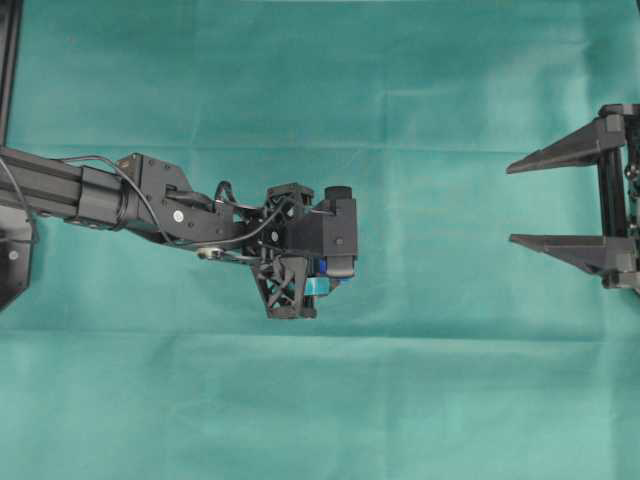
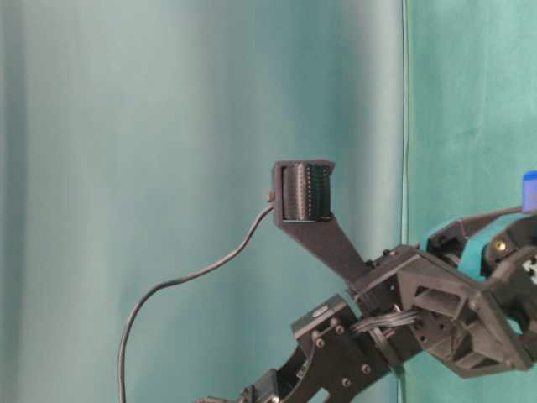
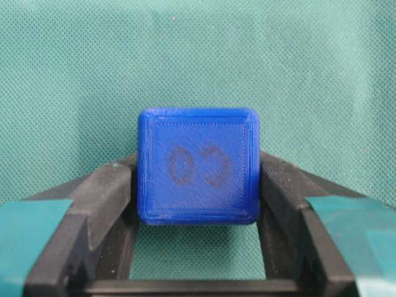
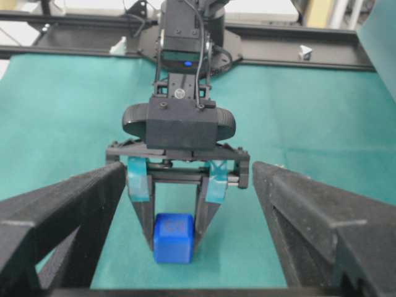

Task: Handover the blue block to the right arm after grasping it with the left arm, then place it in the designated position.
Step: 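Lift the blue cube with the left gripper toward the table center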

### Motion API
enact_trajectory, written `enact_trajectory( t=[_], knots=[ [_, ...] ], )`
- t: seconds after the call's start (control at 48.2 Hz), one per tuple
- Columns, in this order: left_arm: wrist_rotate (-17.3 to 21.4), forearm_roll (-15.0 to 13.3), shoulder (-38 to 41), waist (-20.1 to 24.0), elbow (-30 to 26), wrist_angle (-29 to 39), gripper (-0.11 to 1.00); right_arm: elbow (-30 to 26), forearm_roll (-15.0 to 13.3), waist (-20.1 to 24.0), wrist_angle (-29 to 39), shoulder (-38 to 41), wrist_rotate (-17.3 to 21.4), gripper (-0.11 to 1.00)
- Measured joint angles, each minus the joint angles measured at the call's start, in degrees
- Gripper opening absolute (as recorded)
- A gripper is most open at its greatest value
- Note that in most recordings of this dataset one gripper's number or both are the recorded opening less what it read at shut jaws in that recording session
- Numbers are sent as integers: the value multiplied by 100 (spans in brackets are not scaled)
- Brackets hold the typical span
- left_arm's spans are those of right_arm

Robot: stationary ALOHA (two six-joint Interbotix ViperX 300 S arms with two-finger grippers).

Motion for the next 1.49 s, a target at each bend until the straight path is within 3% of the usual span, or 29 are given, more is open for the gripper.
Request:
enact_trajectory(
  t=[0.436, 0.954, 1.494],
  knots=[
    [-18, 0, -1002, -9, -62, 993, 46, 9, 0, 0, 0, 18, 9, 94],
    [9, 9, -2461, -53, -765, 2197, 46, 0, 0, 0, 18, 18, 0, 94],
    [0, 18, -2804, -114, -958, 2443, 46, 0, 0, 0, 26, 18, 0, 94]
  ],
)
